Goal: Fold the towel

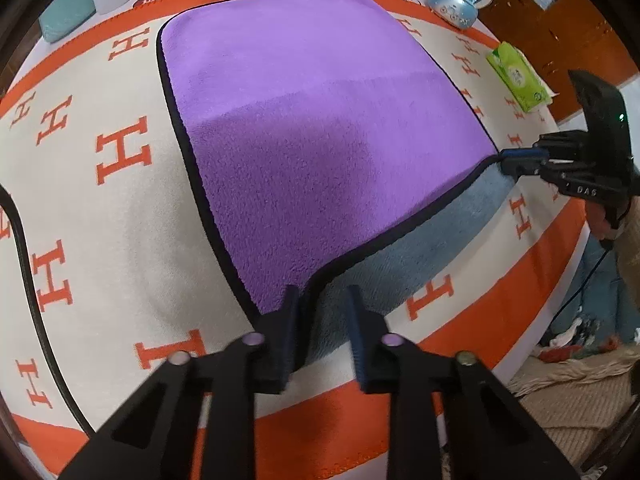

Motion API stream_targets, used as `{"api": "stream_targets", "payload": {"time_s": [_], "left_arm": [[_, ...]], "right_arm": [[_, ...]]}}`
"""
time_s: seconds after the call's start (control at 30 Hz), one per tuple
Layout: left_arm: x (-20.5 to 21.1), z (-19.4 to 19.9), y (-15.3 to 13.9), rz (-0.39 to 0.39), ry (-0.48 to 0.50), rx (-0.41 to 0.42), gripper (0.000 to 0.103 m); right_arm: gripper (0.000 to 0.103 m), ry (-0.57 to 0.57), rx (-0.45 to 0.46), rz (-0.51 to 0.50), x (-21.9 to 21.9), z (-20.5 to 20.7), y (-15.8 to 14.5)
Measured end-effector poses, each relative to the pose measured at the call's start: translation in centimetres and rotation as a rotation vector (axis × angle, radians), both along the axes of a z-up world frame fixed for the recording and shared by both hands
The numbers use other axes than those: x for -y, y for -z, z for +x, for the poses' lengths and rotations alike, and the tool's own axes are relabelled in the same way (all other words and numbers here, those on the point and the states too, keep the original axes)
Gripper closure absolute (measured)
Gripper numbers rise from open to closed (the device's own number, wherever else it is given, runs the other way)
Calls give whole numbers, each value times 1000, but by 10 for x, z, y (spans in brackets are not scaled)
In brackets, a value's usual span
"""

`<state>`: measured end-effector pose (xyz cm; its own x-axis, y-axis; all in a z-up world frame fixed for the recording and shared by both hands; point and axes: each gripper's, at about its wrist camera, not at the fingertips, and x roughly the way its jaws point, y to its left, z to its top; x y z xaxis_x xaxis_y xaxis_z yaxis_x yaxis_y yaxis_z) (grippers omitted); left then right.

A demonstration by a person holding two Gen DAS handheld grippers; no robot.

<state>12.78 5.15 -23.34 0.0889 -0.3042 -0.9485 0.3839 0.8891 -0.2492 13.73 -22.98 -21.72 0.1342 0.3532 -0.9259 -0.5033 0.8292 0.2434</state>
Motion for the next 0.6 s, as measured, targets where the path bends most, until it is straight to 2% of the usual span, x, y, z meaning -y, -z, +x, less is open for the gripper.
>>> {"api": "stream_targets", "payload": {"time_s": [0.2, 0.6], "left_arm": [[4, -7, -4, 55, -14, 43, 96], [2, -19, -36, 91, -93, 138, 98]], "right_arm": [[97, 25, 25, -11, 0, -6, -5], [98, 91, 113, 3, 1, -13, -31]]}}
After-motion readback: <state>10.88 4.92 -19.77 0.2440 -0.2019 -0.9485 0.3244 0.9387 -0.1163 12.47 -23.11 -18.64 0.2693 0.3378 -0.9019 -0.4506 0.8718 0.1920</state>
